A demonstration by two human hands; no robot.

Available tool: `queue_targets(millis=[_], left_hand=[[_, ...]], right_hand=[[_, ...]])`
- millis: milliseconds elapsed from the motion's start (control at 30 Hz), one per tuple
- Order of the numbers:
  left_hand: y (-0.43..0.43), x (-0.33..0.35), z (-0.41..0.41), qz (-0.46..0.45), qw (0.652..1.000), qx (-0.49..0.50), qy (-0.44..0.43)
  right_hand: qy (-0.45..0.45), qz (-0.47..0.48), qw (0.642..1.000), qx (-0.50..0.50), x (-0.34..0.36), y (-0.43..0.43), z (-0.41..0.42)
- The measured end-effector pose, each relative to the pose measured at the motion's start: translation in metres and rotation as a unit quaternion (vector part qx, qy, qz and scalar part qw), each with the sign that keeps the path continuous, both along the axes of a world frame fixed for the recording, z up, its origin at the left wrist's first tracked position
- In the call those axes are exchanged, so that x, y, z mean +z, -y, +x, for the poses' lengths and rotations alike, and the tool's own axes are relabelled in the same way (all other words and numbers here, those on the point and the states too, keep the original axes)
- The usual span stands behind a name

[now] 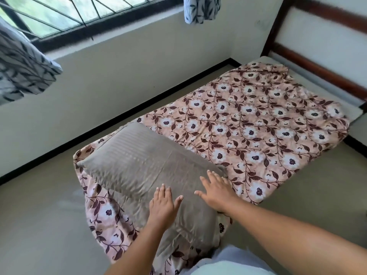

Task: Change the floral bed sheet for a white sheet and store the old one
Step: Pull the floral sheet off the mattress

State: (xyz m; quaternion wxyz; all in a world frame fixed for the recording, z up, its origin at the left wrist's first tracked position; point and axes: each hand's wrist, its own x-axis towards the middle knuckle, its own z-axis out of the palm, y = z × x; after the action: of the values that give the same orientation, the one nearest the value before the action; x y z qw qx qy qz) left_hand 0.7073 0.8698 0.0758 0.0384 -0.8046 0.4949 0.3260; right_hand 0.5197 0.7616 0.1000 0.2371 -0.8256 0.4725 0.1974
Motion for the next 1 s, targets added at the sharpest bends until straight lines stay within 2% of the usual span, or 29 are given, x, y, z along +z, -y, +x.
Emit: queue_targets(millis=[300,533,800,1000], left_hand=[[0.048,0.001,-0.028,-0.044,0.999,-0.008,-0.011],[0.121,-0.009,-0.081,-0.04,0.999,-0.011,0.0],[0.233,-0.014,-0.204,0.01,1.0,0.024,0.008],[0.302,-0.007,-0.285,0.016,1.0,-0.007,-0.007]], right_hand=[[0.01,-0.037,0.999,-0.027,0.017,0.033,-0.027],[0.026,-0.039,0.998,-0.033,-0.004,0.108,-0.088],[0.019,0.001,1.0,-0.018,-0.03,0.239,-0.231],[0.0,-0.013,0.996,-0.088,-0.033,0.315,-0.326]])
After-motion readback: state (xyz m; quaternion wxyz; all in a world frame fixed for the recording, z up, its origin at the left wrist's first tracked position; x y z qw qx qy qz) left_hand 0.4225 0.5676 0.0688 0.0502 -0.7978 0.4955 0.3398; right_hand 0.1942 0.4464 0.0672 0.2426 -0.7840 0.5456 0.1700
